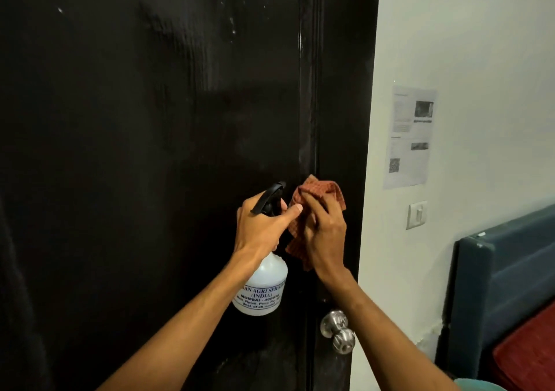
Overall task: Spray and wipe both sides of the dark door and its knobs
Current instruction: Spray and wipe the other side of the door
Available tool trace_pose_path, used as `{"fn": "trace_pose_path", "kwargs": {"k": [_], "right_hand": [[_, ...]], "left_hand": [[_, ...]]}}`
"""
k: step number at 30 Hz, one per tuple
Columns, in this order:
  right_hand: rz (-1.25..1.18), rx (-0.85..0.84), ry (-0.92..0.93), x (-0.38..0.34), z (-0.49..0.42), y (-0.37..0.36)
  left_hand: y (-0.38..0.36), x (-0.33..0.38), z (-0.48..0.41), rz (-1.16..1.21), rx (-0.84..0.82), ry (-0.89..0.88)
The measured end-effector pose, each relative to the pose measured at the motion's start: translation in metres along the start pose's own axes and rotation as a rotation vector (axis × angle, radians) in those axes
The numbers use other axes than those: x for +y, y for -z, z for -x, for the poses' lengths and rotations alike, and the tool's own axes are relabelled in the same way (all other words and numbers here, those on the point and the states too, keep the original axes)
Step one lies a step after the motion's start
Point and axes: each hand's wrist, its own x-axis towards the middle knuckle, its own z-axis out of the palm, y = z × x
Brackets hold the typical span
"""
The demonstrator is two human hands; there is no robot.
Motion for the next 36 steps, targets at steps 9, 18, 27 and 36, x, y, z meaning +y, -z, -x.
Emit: {"fn": "trace_pose_path", "kwargs": {"k": [9,18,27,36], "right_hand": [[0.018,0.042,-0.037,-0.005,0.010,-0.011],[0.074,0.026,0.107,-0.045,-0.082,-0.012],[0.112,0.013,0.187,-0.047,-0.100,-0.017],[0.082,-0.031,0.127,-0.021,-0.049,-0.014]], "left_hand": [[0.008,0.050,-0.029,-0.023,-0.018,-0.051],[0.030,0.067,-0.039,0.018,0.045,-0.063],[0.048,0.074,-0.047,-0.010,0.057,-0.068],[0.024,0.081,-0.046,0.039,-0.021,-0.024]]}}
